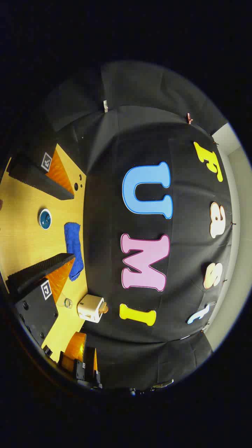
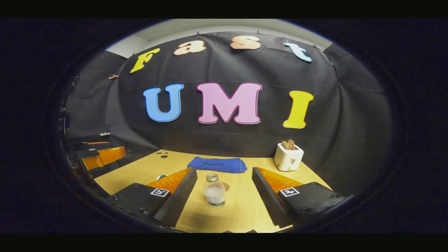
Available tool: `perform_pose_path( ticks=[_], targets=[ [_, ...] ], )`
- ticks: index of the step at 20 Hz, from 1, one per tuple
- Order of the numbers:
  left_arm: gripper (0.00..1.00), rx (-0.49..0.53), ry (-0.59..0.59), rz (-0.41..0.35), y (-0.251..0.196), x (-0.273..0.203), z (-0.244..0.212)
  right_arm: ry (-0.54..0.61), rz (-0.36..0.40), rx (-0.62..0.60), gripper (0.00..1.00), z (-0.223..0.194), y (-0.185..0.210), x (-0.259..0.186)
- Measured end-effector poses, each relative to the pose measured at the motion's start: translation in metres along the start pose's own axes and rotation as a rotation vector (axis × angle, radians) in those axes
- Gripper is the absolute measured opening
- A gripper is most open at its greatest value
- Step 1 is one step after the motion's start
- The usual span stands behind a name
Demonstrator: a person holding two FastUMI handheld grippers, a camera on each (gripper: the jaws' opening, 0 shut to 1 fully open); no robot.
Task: Open the teacup lid with one hand, grasp the water bottle and pour water into the teacup with the other hand; after pouring, place the water bottle on the coaster and then close the teacup lid.
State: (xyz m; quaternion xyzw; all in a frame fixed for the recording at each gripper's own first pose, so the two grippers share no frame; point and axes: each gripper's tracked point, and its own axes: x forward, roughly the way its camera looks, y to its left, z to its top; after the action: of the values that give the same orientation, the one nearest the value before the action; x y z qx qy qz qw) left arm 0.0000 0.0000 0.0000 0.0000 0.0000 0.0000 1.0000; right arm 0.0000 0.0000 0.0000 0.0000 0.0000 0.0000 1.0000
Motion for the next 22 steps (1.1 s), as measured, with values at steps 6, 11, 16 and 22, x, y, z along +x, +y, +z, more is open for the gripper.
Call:
perform_pose_path(
  ticks=[6,11,16,22],
  targets=[
    [0.96,0.007,0.031,0.053,0.004,0.018,-0.027,0.047,0.111,-0.051,0.98,-0.031,0.015,0.008],
    [0.96,0.009,0.063,0.066,0.006,0.027,-0.039,0.064,0.113,-0.023,0.98,-0.04,0.007,0.019],
    [0.96,0.018,0.074,0.072,0.007,0.046,-0.041,0.085,0.115,-0.009,0.98,-0.047,0.004,0.025],
    [0.96,0.014,0.08,0.072,0.006,0.059,-0.047,0.098,0.125,-0.001,0.98,-0.053,0.005,0.037]
  ],
)
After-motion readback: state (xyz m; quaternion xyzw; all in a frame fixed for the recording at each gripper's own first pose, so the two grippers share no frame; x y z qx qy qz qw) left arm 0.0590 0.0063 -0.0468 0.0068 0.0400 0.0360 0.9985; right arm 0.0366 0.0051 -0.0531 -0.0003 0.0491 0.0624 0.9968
